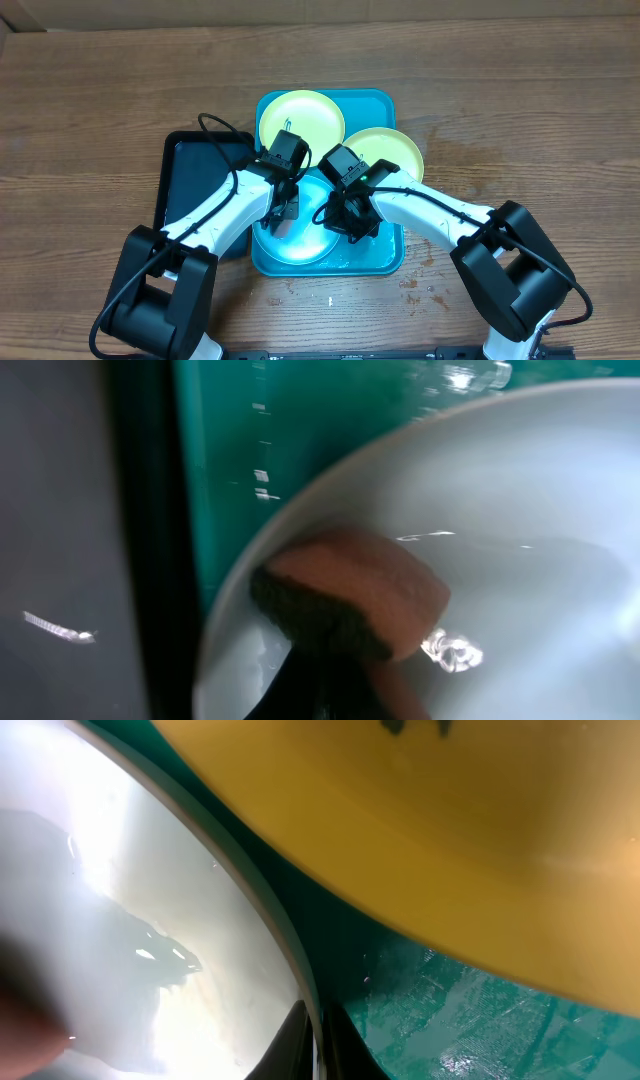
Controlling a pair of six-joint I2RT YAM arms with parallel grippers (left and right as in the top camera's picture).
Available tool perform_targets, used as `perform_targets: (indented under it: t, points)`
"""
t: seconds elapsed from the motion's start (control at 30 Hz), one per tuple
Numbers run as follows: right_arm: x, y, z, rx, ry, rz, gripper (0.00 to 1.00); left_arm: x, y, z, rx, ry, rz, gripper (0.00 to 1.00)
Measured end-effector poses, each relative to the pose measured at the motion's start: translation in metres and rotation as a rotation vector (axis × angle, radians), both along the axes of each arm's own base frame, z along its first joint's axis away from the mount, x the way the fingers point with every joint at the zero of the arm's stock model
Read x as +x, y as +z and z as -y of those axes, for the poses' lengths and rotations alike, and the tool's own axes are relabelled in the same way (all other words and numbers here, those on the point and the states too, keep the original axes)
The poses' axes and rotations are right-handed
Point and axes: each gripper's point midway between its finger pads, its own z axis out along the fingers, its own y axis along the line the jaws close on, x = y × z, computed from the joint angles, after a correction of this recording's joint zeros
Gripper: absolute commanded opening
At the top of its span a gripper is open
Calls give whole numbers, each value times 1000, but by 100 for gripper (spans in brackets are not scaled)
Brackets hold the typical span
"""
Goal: Clean dirty plates on tray and stack at the side
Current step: 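Scrub the white plate with the sponge while right gripper holds it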
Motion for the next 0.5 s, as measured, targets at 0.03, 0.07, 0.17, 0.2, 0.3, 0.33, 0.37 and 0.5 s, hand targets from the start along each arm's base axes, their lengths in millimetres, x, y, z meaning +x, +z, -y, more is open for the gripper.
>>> perform_targets:
  t: [0.03, 0.07, 0.17, 0.2, 0.3, 0.33, 0.37, 0.5]
  points:
    - [0, 0, 0, 0, 0, 0, 4, 0, 0, -2, 13, 1, 3, 4]
    - [0, 0, 0, 0, 0, 0, 4, 1, 0, -2, 14, -1, 3, 4]
    - [-1, 0, 1, -3, -1, -3, 4, 7, -2, 10, -43, -39, 18, 4]
    - [0, 0, 1, -3, -2, -3, 4, 10, -2, 19, -91, -64, 19, 4]
    - [-1, 0, 1, -4, -5, -6, 4, 14, -4, 51, -269, -135, 11, 4]
    - [-1, 0, 1, -4, -6, -6, 4, 14, -4, 64, -335, -163, 3, 4]
    - [-1, 0, 1, -4, -7, -6, 4, 13, -5, 74, -384, -187, -7, 4]
    - [-2, 0, 2, -8, -9, -10, 4, 4, -9, 94, -496, -238, -69, 4]
